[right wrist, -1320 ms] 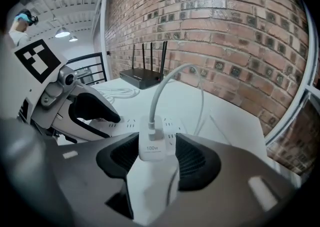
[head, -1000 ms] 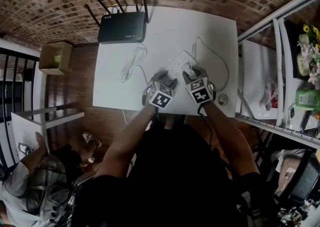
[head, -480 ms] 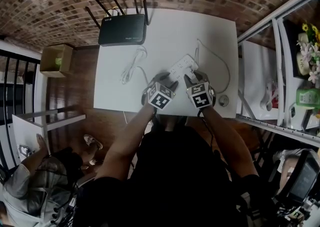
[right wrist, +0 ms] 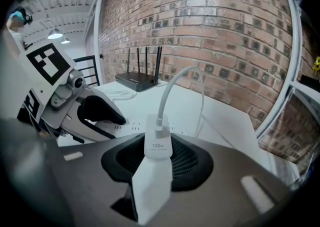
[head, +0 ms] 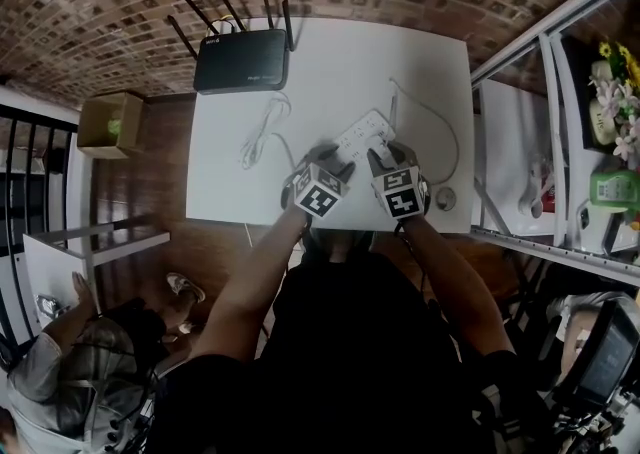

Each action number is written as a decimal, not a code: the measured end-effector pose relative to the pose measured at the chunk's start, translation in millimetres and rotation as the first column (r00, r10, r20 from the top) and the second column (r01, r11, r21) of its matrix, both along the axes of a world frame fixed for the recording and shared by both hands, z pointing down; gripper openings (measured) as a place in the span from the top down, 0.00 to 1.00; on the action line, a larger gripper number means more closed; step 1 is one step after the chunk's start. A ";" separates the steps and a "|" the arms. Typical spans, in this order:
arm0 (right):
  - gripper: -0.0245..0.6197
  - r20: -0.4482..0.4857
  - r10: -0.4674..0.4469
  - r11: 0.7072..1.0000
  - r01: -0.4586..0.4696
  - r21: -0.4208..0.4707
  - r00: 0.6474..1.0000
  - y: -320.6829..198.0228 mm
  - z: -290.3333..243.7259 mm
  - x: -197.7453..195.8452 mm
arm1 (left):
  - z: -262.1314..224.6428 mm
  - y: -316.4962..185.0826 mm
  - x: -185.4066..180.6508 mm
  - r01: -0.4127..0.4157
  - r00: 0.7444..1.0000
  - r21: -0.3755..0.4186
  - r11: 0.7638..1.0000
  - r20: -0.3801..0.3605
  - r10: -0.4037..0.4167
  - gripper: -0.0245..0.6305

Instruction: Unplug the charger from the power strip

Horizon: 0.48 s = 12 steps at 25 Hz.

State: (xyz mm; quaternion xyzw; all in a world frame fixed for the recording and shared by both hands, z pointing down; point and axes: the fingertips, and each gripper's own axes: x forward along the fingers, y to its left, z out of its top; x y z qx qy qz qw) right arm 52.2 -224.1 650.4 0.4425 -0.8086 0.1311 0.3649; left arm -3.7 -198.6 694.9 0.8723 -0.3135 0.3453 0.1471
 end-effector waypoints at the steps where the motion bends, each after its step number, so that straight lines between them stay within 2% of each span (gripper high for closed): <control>1: 0.74 0.017 0.006 1.000 -0.006 0.008 1.000 -0.6 -3.4 -0.8 | 0.0 -0.5 -0.2 0.003 1.000 0.001 1.000 0.001 -0.003 0.64; 5: 0.74 0.061 0.025 0.999 -0.026 0.018 0.998 -0.6 -12.9 -0.7 | -0.2 -0.8 0.1 0.002 1.000 0.004 1.000 0.001 -0.002 0.64; 12: 0.74 0.146 0.092 0.996 -0.090 -0.022 0.985 6.8 -9.6 16.1 | 0.1 -0.7 0.1 0.011 1.000 -0.006 1.000 0.006 -0.011 0.64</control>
